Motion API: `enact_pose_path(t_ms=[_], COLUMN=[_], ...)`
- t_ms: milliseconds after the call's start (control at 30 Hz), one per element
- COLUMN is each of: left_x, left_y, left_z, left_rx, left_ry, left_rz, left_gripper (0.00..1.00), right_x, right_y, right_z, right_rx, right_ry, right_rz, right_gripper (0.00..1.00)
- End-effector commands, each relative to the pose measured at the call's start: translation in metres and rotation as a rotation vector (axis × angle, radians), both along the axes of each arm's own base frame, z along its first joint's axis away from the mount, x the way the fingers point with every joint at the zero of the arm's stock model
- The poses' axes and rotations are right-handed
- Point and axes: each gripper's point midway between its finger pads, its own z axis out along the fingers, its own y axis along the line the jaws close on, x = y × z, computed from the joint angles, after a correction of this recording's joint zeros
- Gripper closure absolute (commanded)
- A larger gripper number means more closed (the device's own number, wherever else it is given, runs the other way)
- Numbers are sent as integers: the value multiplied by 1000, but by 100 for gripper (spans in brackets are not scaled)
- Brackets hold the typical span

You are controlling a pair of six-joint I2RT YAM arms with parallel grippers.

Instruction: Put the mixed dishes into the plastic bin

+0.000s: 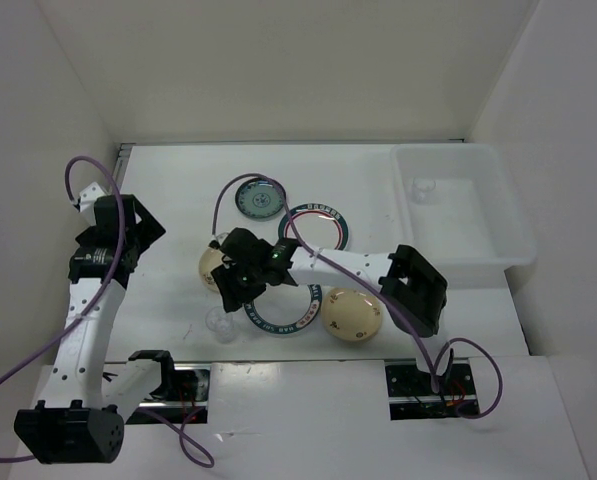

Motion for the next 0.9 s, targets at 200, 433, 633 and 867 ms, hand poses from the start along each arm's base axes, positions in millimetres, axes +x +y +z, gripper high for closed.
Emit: enact_pose_path(t_ms=[200, 433, 633, 867], left_x=[-4, -6, -7, 21], left_y=[7, 3, 1, -57], left_z=[5, -2, -4, -32], left_rx=[42, 30, 21, -189], left_ry=[-18, -8, -9, -19], left_rz=[1, -13, -24, -293], left_gripper=[0, 0, 0, 0], right_x=[-7, -1, 16, 113], right_y=[23, 19, 14, -32], right_z=[-7, -16, 16, 139], right_rx=[9, -30, -30, 93], right_ry=[-16, -37, -124, -290], right_rz=[51, 36, -27, -282], right_gripper=[52, 87, 100, 100])
